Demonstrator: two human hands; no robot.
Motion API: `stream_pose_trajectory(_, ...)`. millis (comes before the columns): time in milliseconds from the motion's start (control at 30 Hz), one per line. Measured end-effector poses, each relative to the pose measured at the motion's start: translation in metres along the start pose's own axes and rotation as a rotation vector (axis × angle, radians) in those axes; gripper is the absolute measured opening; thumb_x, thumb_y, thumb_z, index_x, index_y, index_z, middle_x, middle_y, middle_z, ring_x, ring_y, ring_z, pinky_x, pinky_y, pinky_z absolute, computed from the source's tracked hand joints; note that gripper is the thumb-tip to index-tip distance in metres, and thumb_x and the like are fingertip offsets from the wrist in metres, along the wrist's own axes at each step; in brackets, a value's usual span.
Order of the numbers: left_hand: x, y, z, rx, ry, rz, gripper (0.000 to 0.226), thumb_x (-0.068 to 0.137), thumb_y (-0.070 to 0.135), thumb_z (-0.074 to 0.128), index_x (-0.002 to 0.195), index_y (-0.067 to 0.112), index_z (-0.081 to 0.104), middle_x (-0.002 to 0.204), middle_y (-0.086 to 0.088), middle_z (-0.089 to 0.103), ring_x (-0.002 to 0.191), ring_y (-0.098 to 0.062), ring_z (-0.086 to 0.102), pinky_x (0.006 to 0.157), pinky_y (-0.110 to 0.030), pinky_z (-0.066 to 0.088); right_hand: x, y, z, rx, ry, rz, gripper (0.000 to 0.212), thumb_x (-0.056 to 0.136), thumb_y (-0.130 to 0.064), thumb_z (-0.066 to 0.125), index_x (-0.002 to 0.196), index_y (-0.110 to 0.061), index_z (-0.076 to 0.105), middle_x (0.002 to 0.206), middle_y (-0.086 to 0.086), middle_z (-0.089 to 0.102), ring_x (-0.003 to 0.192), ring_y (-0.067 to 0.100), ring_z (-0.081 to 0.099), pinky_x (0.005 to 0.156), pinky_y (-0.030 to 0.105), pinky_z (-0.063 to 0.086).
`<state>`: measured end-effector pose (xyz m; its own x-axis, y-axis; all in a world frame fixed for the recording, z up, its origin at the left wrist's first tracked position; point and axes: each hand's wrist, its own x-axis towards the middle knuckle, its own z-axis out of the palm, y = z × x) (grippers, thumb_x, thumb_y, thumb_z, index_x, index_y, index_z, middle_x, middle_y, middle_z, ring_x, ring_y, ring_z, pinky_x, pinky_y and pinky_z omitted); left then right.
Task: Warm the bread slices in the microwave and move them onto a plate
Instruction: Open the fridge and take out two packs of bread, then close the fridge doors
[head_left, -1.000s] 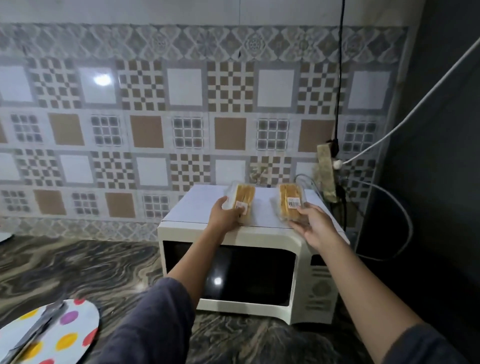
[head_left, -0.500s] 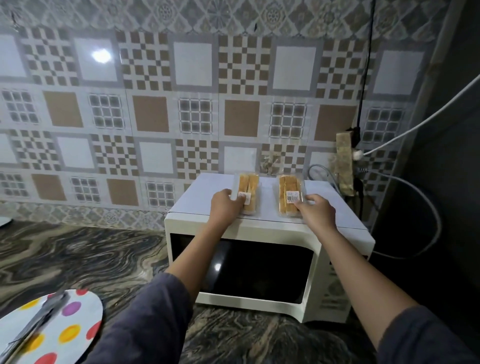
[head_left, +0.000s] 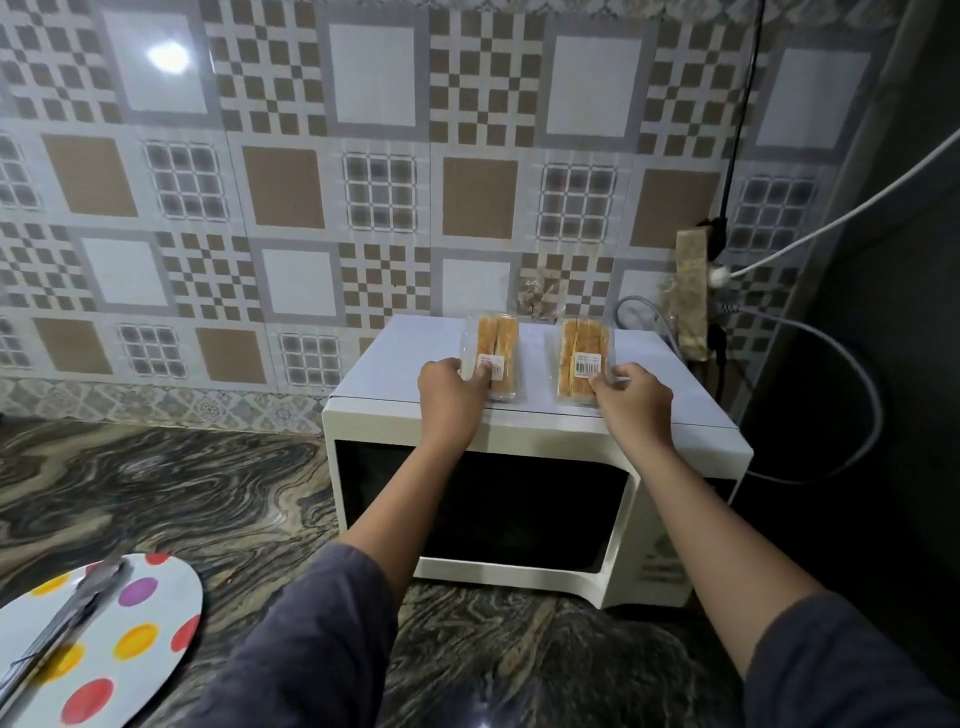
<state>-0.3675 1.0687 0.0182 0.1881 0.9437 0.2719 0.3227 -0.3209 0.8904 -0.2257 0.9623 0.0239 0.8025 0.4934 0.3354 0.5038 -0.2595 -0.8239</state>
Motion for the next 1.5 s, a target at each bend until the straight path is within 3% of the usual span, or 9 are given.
stream_pose_trajectory(200, -0.006, 0.006, -0.01, 0.035, -0.095, -0.009, 0.045, 0.089, 0.03, 0.056, 0.11, -0.009, 0.057, 0.119, -0.027, 0.054, 0.109, -0.038, 0.054, 0.089, -0.04, 0.045, -0.002, -0.004, -0.006, -0.047, -0.076, 0.05, 0.029, 0.09, -0.025, 0.055, 0.11, -0.006, 0.063, 0.113, 0.012, 0.065, 0.097, 0.024, 0.057, 0.073, 0.024, 0.037)
stream_pose_trajectory(367, -0.03, 0.013, -0.025, 0.046, -0.106, -0.011, 0.049, 0.094, 0.026, 0.051, 0.132, -0.003, 0.04, 0.14, -0.015, 0.034, 0.124, -0.029, 0.043, 0.099, -0.031, 0.035, -0.03, -0.008, -0.024, -0.097, -0.12, 0.058, 0.037, 0.094, -0.023, 0.047, 0.12, 0.002, 0.055, 0.124, 0.017, 0.059, 0.114, 0.032, 0.052, 0.089, 0.034, 0.042)
stream_pose_trajectory(567, -0.084, 0.042, -0.051, -0.053, -0.093, 0.07, 0.052, 0.093, 0.019, 0.052, 0.138, 0.0, 0.032, 0.145, -0.011, 0.033, 0.131, -0.026, 0.037, 0.104, -0.029, 0.032, -0.085, -0.009, -0.077, -0.142, -0.185, 0.056, 0.053, 0.094, -0.03, 0.048, 0.143, -0.012, 0.035, 0.148, 0.01, 0.035, 0.133, 0.025, 0.038, 0.096, 0.029, 0.035)
stream_pose_trajectory(667, -0.124, 0.065, -0.064, -0.12, -0.135, 0.135, 0.045, 0.094, 0.018, 0.049, 0.135, 0.002, 0.038, 0.141, -0.01, 0.038, 0.127, -0.023, 0.041, 0.093, -0.022, 0.031, -0.124, -0.008, -0.115, -0.158, -0.131, 0.051, 0.053, 0.093, -0.028, 0.048, 0.142, -0.014, 0.037, 0.147, 0.009, 0.036, 0.13, 0.026, 0.041, 0.094, 0.03, 0.037)
stream_pose_trajectory(767, -0.177, 0.08, -0.069, -0.149, -0.222, 0.182, 0.047, 0.093, 0.019, 0.05, 0.136, 0.002, 0.039, 0.141, -0.013, 0.041, 0.129, -0.026, 0.041, 0.104, -0.032, 0.034, -0.17, -0.006, -0.159, -0.175, -0.078, 0.079, 0.05, 0.092, -0.029, 0.051, 0.139, -0.014, 0.041, 0.142, 0.01, 0.042, 0.128, 0.026, 0.044, 0.097, 0.032, 0.038)
stream_pose_trajectory(933, -0.275, 0.096, -0.065, -0.189, -0.403, 0.308, 0.048, 0.095, 0.02, 0.048, 0.138, 0.003, 0.037, 0.142, -0.012, 0.04, 0.129, -0.026, 0.041, 0.097, -0.025, 0.034, -0.264, 0.004, -0.24, -0.187, 0.023, 0.136, 0.046, 0.094, -0.032, 0.05, 0.138, -0.017, 0.042, 0.145, 0.006, 0.039, 0.131, 0.024, 0.04, 0.1, 0.033, 0.037)
stream_pose_trajectory(1100, -0.398, 0.113, -0.047, -0.213, -0.618, 0.366, 0.045, 0.094, 0.02, 0.051, 0.135, 0.004, 0.042, 0.139, -0.013, 0.043, 0.128, -0.029, 0.042, 0.106, -0.037, 0.037, -0.37, 0.024, -0.328, -0.254, 0.168, 0.24, 0.045, 0.095, -0.03, 0.051, 0.137, -0.017, 0.043, 0.142, 0.005, 0.044, 0.128, 0.021, 0.044, 0.095, 0.028, 0.037)
stream_pose_trajectory(1367, -0.577, 0.157, -0.028, -0.311, -0.975, 0.525, 0.037, 0.095, 0.022, 0.05, 0.128, 0.007, 0.048, 0.129, -0.01, 0.044, 0.117, -0.026, 0.048, 0.099, -0.033, 0.041, -0.506, 0.046, -0.472, -0.277, 0.554, 0.436, 0.032, 0.09, -0.015, 0.057, 0.12, -0.006, 0.059, 0.122, 0.012, 0.061, 0.116, 0.026, 0.055, 0.092, 0.028, 0.04)
stream_pose_trajectory(1500, -0.656, 0.182, -0.016, -0.34, -1.114, 0.603, 0.031, 0.093, 0.02, 0.051, 0.121, 0.006, 0.054, 0.125, -0.011, 0.049, 0.114, -0.026, 0.051, 0.096, -0.031, 0.04, -0.562, 0.064, -0.531, -0.253, 0.674, 0.517, 0.034, 0.09, -0.011, 0.057, 0.122, -0.001, 0.056, 0.122, 0.016, 0.06, 0.117, 0.031, 0.054, 0.097, 0.033, 0.04)
